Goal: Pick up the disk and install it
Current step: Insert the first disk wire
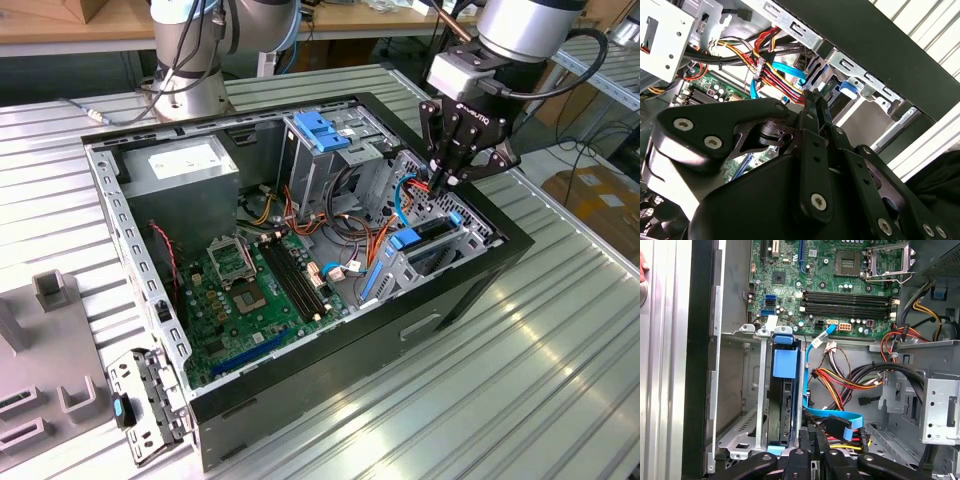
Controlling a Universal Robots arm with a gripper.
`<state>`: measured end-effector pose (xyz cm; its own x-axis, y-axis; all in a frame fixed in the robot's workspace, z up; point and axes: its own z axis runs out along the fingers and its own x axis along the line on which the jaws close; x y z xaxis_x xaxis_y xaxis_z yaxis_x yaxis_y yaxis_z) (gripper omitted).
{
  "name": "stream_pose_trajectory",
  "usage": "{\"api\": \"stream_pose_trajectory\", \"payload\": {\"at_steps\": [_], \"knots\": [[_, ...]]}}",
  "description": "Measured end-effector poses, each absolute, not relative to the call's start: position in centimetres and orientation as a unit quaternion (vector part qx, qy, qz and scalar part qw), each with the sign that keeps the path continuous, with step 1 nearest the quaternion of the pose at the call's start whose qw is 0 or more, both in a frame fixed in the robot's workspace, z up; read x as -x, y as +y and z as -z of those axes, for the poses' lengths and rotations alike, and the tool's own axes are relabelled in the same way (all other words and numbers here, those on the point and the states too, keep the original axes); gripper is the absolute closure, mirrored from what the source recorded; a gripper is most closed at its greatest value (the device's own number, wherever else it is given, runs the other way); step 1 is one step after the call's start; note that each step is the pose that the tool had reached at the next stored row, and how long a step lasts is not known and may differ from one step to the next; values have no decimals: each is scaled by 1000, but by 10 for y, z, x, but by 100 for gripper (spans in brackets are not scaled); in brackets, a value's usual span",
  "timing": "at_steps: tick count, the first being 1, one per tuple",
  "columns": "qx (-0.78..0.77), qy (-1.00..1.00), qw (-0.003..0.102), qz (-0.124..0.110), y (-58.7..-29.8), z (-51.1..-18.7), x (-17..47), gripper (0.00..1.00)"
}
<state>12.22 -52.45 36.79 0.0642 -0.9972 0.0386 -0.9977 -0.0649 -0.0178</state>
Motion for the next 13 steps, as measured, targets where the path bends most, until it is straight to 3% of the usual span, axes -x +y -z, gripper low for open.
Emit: {"api": "stream_pose_trajectory", "payload": {"at_steps": [13], "knots": [[-729,-684,7,-20,-527,-368,-122,83]]}}
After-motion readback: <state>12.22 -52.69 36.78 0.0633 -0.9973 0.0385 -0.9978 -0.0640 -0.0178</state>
